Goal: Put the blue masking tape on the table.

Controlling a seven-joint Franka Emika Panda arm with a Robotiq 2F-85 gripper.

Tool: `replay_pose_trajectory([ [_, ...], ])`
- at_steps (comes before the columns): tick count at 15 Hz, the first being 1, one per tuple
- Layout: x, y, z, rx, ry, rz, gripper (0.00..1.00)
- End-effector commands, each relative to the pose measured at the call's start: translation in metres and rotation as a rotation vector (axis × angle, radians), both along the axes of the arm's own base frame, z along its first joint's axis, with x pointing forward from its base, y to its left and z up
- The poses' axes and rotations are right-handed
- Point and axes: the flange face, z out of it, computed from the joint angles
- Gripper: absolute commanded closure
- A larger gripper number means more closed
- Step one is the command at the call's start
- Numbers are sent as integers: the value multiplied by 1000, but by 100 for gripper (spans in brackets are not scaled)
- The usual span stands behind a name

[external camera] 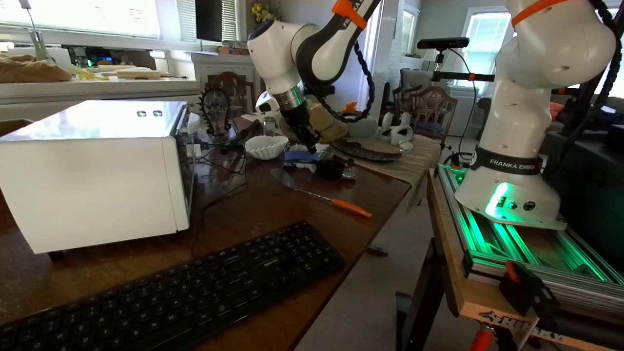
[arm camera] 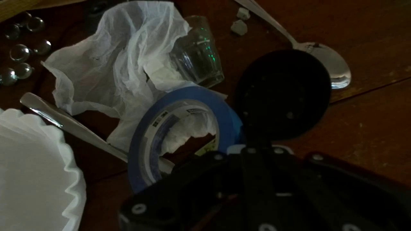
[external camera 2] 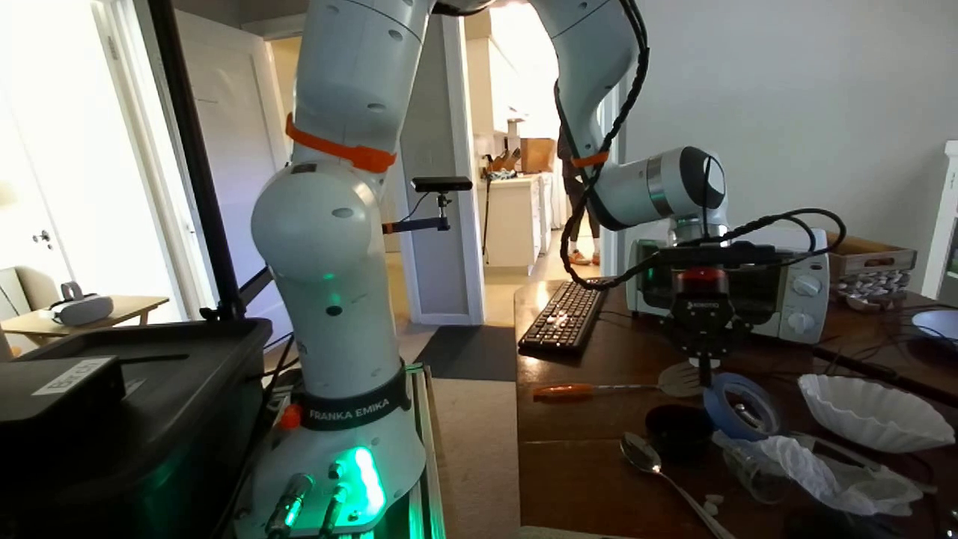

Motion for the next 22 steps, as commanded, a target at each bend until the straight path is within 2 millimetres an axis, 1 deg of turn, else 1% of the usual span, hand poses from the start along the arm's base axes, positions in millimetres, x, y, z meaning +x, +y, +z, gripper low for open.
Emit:
replay_pose_trajectory([
  [1,-14,7,5,16,11,52,100],
  [3,-17,10,6,18,15,68,100],
  [4,-18,11,6,19,14,70,77],
  [6,-18,13,10,25,9,71,66],
  [7,-17,14,14,31,5,66,58],
  [9,-13,16,26,48,-8,54,45],
  [10,-12,16,35,57,-17,50,36],
  [11,-10,15,43,66,-27,46,29],
  [12,-8,14,51,69,-37,40,20],
  [15,0,5,80,101,-52,-20,0],
  [18,8,-14,106,117,-35,-89,0],
  [22,21,-45,131,130,45,-193,0],
])
